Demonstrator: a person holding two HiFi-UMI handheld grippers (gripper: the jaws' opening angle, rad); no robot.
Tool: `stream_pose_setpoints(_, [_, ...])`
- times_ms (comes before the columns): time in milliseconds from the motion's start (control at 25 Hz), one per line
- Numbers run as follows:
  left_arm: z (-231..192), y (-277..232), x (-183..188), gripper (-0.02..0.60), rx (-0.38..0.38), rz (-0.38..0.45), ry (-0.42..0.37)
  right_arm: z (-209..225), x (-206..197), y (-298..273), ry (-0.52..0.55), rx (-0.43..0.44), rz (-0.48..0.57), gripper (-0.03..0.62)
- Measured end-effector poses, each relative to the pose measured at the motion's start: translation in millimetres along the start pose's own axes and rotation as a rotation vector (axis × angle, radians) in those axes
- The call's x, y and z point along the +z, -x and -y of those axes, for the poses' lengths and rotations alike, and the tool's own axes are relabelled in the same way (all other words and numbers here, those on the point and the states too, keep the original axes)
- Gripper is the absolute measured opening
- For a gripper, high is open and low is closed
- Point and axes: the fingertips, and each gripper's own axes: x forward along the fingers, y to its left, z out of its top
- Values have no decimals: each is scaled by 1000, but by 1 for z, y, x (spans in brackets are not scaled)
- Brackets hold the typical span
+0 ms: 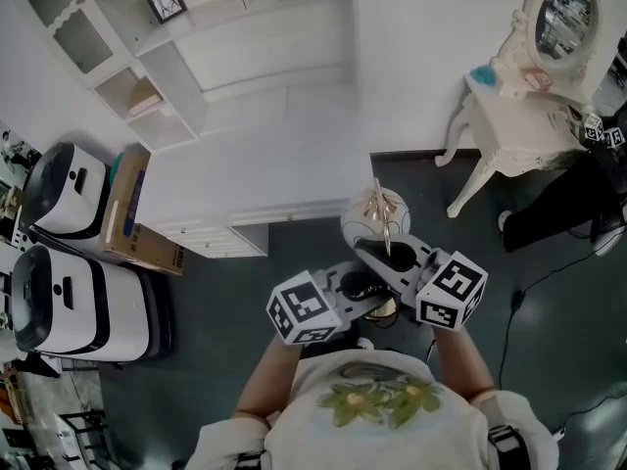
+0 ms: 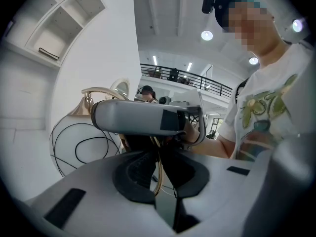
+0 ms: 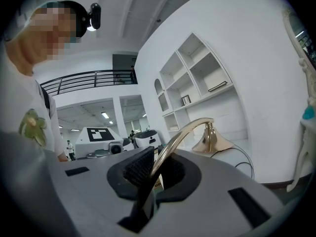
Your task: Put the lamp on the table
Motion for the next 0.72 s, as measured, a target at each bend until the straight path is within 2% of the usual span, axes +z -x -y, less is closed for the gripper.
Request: stream_pose_setpoints(720, [-115, 16, 43, 60, -58, 19, -22, 93, 43, -74, 13, -51, 8, 44])
